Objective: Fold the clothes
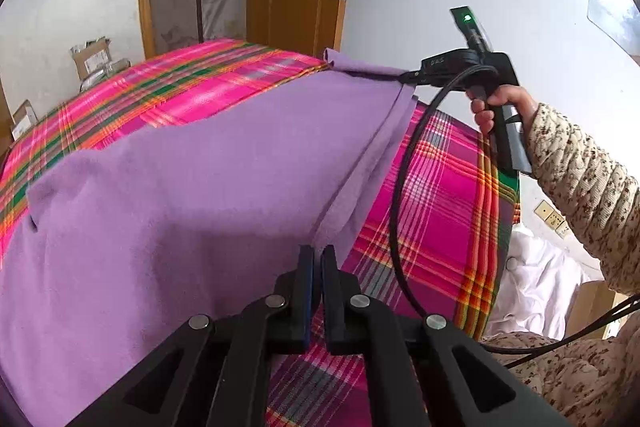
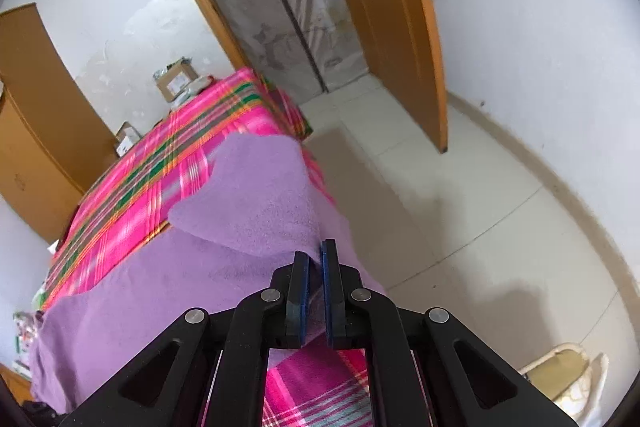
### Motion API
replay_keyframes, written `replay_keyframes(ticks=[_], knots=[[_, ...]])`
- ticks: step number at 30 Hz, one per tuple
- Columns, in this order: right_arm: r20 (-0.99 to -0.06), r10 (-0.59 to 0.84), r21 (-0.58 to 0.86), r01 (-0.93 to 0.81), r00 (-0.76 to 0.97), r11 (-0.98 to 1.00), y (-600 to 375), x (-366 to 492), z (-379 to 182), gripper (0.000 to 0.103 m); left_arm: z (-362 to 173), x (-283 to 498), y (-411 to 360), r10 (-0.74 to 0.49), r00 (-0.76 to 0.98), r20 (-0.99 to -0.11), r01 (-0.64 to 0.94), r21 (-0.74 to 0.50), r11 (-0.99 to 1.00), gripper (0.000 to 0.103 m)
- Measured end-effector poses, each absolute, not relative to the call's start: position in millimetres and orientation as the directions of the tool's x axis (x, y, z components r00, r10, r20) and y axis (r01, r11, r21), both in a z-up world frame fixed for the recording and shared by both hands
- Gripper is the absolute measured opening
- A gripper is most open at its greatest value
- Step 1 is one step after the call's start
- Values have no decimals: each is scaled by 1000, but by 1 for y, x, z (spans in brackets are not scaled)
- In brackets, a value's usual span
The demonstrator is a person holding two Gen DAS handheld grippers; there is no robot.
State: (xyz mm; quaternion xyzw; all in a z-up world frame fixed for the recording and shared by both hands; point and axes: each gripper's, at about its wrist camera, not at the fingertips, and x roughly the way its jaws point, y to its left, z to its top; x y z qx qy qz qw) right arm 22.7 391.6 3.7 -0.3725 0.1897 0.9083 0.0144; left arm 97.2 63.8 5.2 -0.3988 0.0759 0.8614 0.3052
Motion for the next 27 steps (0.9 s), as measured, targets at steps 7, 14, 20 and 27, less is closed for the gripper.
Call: replay_keyframes(ticks=[7,14,20,27], knots=[[-691,-153,436,-238,-707,-868,410,22,-6,9,5,97,61,479,-492,-726,-580,-137,-803,4],[-687,-79,415,-301,-722,-859,412,25,-2,16,2,95,59,495,-476,-727,-580,-164,-798,4],[-682,-6,402,-368,-731,-838,415,19,5,31,1,94,57,507,-471,-722,-575,-184,-797,5],[-693,-74,509,-414,-717,-755,428,22,-5,35,1,94,55,517,-464,-719,-571,-203,-795,5]])
